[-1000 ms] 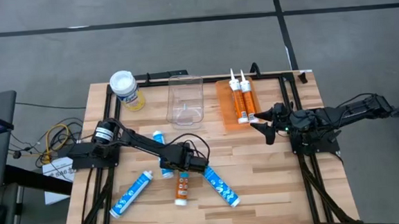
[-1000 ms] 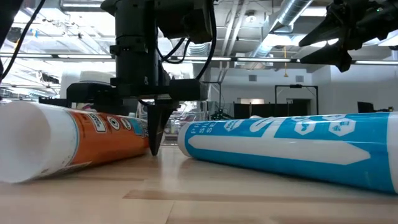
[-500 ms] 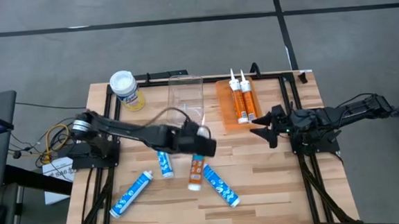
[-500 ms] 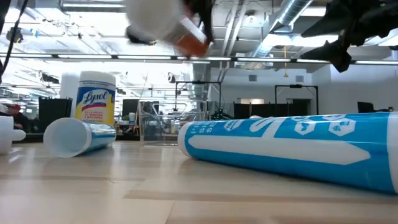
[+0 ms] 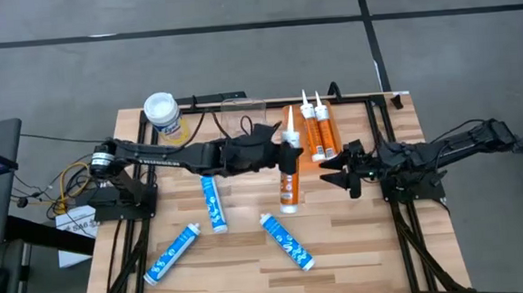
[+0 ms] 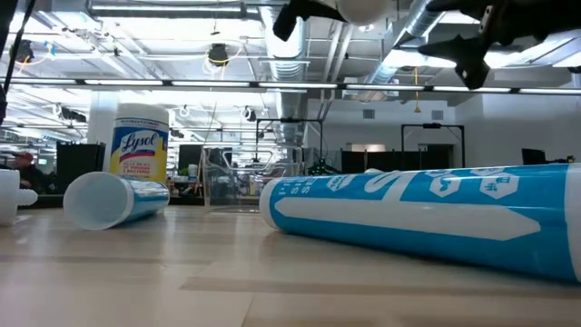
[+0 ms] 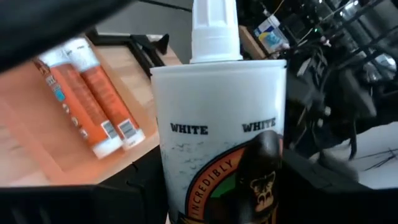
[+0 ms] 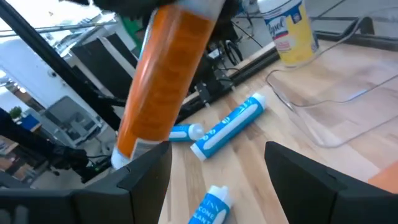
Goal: Pick & place silicon tubes, Sealant and Lysol wipes
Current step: Put the orange sealant into the orange bin
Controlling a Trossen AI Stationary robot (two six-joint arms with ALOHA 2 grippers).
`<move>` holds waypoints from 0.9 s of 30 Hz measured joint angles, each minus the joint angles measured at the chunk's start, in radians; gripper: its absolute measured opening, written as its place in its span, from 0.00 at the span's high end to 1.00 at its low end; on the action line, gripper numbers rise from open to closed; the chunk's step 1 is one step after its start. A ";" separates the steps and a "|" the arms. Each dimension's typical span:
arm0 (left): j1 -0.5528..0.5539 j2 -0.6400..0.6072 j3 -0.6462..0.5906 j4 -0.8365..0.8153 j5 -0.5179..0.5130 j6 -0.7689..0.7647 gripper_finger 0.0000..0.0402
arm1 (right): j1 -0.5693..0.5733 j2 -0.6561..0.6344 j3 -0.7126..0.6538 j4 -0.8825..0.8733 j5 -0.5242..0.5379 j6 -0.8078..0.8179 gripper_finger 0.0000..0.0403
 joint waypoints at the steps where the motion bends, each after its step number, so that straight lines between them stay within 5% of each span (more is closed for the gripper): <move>1: 0.006 0.005 0.000 0.014 0.007 0.000 0.51 | -0.002 0.013 0.000 0.008 0.000 0.000 0.38; 8: 0.027 0.030 0.000 0.023 0.040 0.001 0.51 | -0.034 0.109 0.007 0.148 -0.003 -0.001 0.38; 27: 0.040 0.039 0.001 0.052 0.021 0.051 0.51 | -0.088 0.232 0.123 0.155 -0.104 -0.046 0.38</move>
